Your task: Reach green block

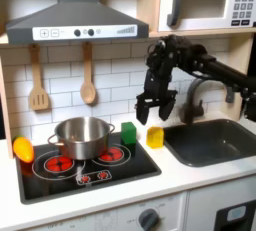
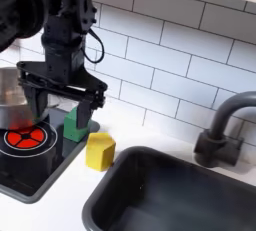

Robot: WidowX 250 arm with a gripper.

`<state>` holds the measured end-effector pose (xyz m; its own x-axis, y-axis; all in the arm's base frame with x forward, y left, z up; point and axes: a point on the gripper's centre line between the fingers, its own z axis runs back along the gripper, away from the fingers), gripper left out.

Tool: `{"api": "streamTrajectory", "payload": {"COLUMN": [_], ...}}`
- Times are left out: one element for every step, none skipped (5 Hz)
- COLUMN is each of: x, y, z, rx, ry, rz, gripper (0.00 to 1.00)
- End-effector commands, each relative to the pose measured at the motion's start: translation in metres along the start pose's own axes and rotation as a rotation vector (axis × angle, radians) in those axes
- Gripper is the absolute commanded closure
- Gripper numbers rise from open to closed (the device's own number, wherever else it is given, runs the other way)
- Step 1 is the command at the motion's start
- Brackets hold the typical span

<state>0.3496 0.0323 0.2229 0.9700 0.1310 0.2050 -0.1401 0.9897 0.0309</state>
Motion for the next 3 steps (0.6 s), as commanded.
{"api": "streamTrajectory", "payload": {"x": [0.024, 0.032, 0.041], "y": [0.002, 0.002, 0.000], "z": [-0.006, -0.011, -0.016], "rx": [0.002, 0.002, -0.003], "ry": [-0.010, -0.009, -0.013], "rz": [0.021, 0.023, 0.020], "gripper": [0.00, 0.00, 0.00]}}
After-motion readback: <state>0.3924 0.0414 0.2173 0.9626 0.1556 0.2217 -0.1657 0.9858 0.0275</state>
